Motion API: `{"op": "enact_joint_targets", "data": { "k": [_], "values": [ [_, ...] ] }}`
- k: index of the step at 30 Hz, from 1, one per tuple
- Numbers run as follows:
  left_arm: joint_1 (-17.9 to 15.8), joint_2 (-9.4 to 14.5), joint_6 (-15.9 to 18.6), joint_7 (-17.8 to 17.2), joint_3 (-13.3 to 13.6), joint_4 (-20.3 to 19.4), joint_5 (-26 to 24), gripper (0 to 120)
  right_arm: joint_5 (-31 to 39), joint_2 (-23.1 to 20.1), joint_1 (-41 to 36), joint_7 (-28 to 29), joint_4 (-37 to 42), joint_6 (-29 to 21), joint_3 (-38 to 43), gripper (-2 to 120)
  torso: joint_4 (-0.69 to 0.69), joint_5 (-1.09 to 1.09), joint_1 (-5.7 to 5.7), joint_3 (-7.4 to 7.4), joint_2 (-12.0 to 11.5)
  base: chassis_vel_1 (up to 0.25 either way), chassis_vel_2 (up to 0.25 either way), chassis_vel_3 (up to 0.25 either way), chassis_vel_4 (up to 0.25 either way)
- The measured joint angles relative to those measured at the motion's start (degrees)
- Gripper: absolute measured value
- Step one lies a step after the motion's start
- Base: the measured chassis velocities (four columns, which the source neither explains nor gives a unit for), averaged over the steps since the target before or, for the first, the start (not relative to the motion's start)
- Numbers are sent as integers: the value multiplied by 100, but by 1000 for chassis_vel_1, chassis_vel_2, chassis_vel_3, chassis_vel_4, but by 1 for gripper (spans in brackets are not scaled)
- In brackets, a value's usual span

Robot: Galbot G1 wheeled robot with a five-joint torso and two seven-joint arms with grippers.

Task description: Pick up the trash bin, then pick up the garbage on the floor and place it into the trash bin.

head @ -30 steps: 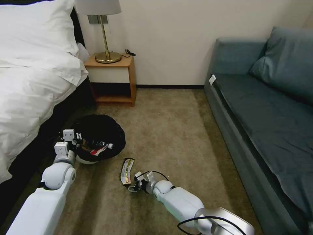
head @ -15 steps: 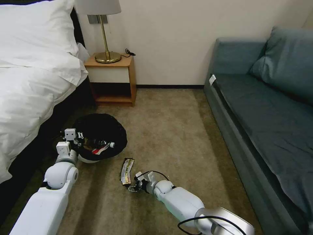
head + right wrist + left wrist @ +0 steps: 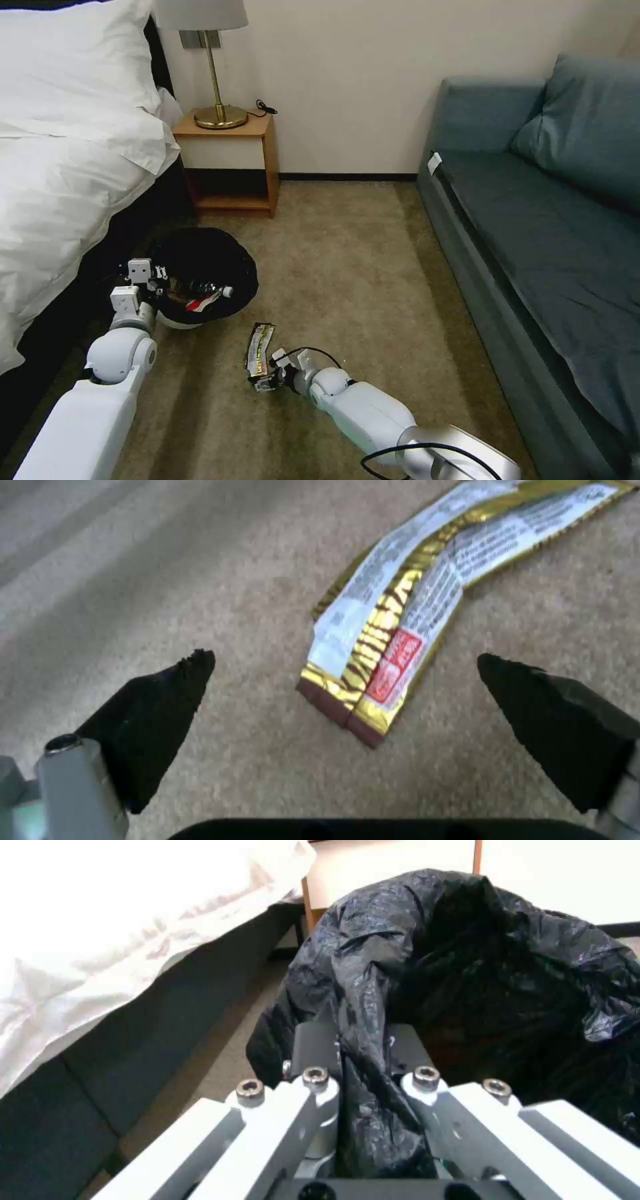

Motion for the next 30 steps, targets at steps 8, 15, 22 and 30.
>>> {"op": "enact_joint_targets", "data": {
  "k": [8, 15, 22, 30],
  "values": [
    [52, 25, 15, -7, -1, -63, 3, 5, -30, 0, -21, 117, 105, 56, 60, 100, 0, 0, 0, 0, 0, 0, 0, 0, 0],
    [106, 111, 38, -43, -50, -160, -39, 5, -66, 0, -19, 123, 110, 102, 105, 100, 0, 0, 0, 0, 0, 0, 0, 0, 0],
    [137, 135, 41, -47, -58, -185, -51, 5, -87, 0, -19, 128, 83, 139, 127, 100, 0, 0, 0, 0, 0, 0, 0, 0, 0],
    [92, 116, 42, -38, 2, -139, -47, 5, -91, 0, -17, 85, 21, 253, 129, 100, 0, 0, 0, 0, 0, 0, 0, 0, 0]
  ]
}}
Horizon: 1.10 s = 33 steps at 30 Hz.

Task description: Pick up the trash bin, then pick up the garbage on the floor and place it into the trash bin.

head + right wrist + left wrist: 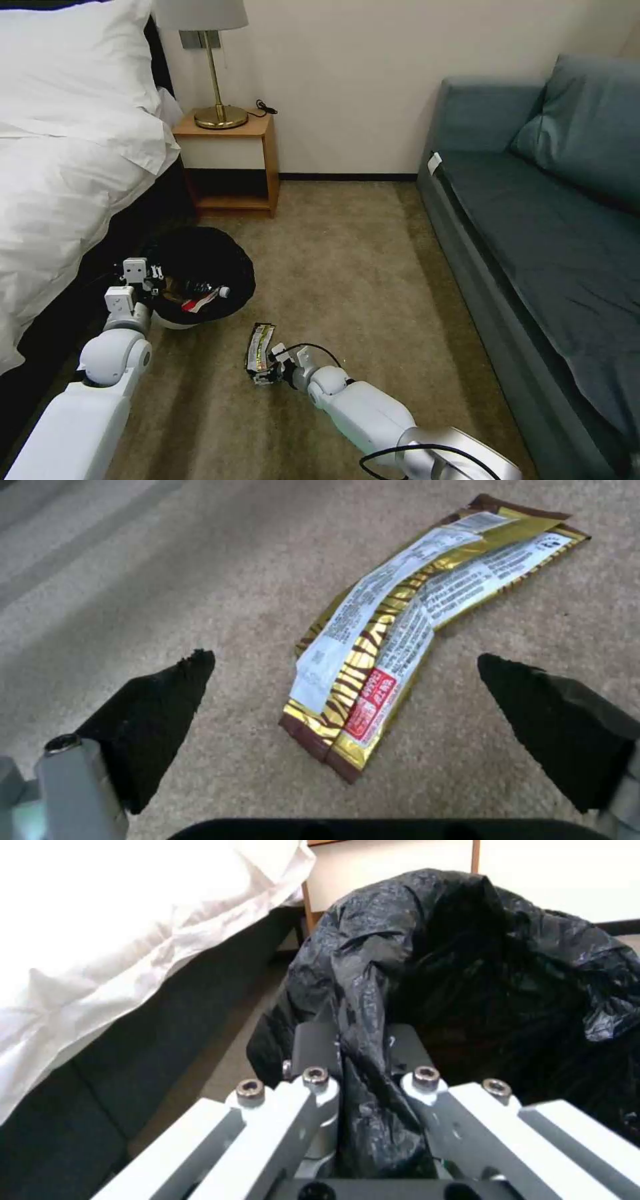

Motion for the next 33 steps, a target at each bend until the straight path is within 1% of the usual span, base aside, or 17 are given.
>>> {"op": "enact_joint_targets", "data": {
  "k": [8, 19, 29, 33],
  "values": [
    [-78, -61, -3, 14, 65, 97, 25, 5, 0, 0, 20, -85, -76, 61, 2, 100, 0, 0, 0, 0, 0, -4, 3, 7, -5],
    [-125, -119, -28, 39, 102, 204, 68, 5, -32, 0, 13, -247, -90, 56, 11, 100, -2, 0, 0, 1, 0, -76, 71, 77, -79],
    [-117, -98, -31, 45, 73, 199, 64, 5, -78, 0, -45, -305, -62, 15, -133, 100, 1, 0, 0, 0, 0, -15, 13, 9, -13],
    [-98, -80, -32, 42, 52, 172, 50, 5, -53, 0, -40, -322, -50, 0, -187, 100, 0, 0, 0, 0, 0, 0, 0, 0, 0]
  ]
}}
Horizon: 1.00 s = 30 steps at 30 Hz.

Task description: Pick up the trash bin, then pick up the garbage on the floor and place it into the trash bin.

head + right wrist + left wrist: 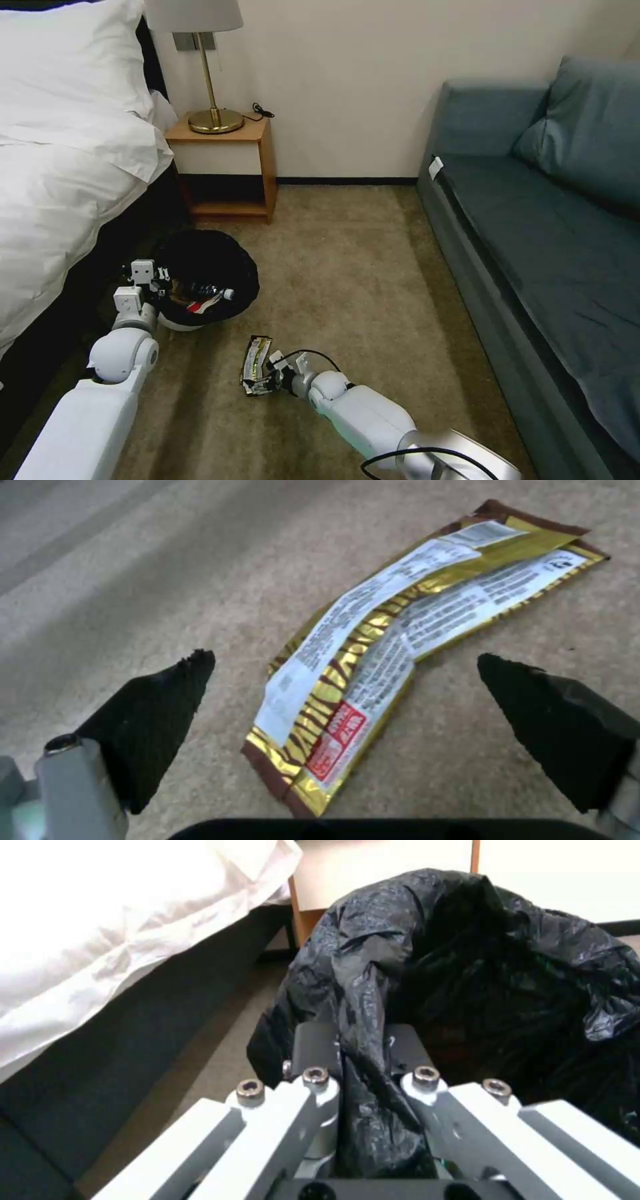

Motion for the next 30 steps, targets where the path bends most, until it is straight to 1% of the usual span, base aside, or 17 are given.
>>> {"op": "enact_joint_targets", "data": {
  "k": [7, 12, 19, 26, 30],
  "values": [
    [65, 23, -6, -2, -62, -35, -11, 5, 65, 0, 74, -55, -23, -42, -139, 100, 1, 0, 0, 0, 0, 0, 0, 0, 0],
    [77, -12, -33, 9, -63, -35, -1, 5, 65, 0, 83, -153, -125, -47, -115, 100, 0, 0, 0, 0, 0, 0, 0, 0, 0],
    [84, -76, -37, 13, 16, -88, 23, 5, 56, 0, 63, -324, -221, -53, -44, 100, 0, 0, 0, 0, 0, 0, 0, 0, 0],
    [84, -75, -36, 6, 21, -121, 17, 5, 88, 0, 50, -393, -158, -52, -43, 100, 0, 0, 0, 0, 0, 0, 0, 0, 0],
    [110, -34, -36, -1, -22, -170, -3, 5, 111, 0, 39, -349, -119, -42, -94, 100, 0, 0, 0, 0, 0, 0, 0, 0, 0]
  ]
}}
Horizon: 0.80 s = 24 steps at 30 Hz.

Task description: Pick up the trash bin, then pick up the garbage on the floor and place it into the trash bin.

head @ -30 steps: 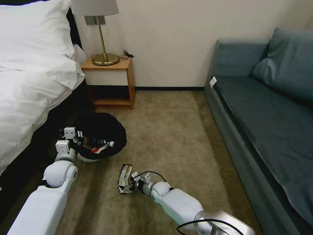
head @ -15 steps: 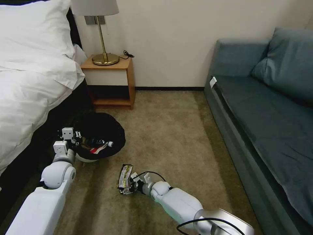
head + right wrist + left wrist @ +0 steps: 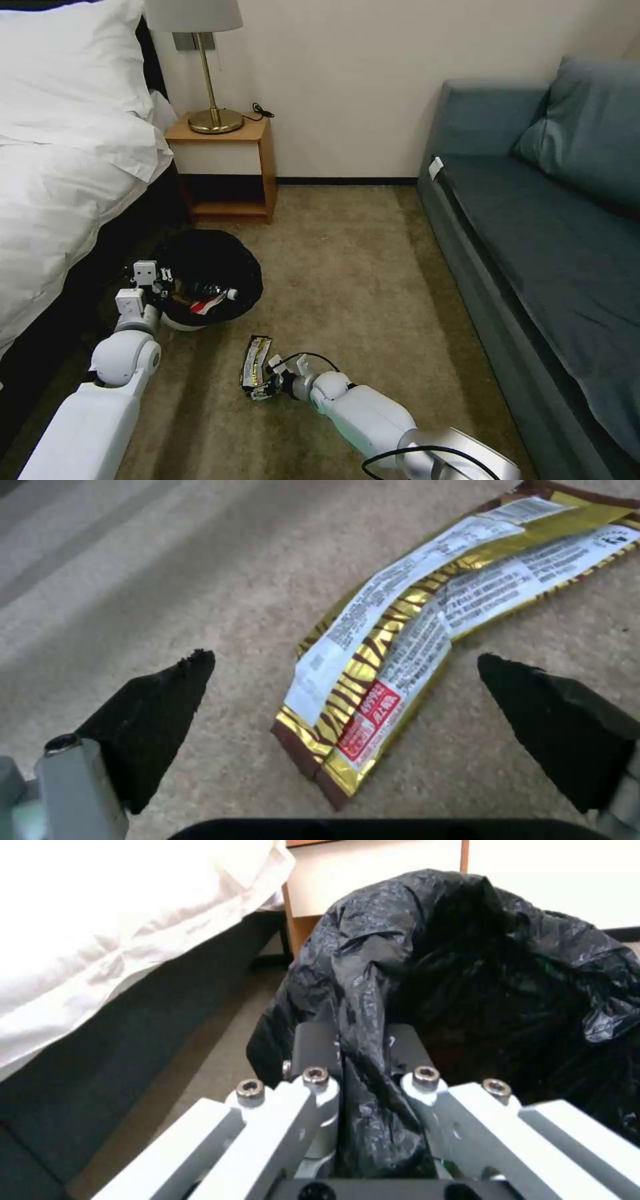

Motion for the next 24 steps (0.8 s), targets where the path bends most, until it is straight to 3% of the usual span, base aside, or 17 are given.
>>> {"op": "enact_joint_targets", "data": {
  "k": [12, 24],
  "values": [
    [26, 19, 8, -3, -22, -41, -20, 5, -2, 0, -7, 57, -13, 44, -78, 100, 0, 0, 0, 0, 0, -3, 3, 5, -4],
    [4, -17, 13, -7, -4, -10, -22, 5, -24, 0, -43, 39, 99, -63, -114, 100, -1, 0, 0, 2, 0, -107, 112, 92, -118]
  ]
}}
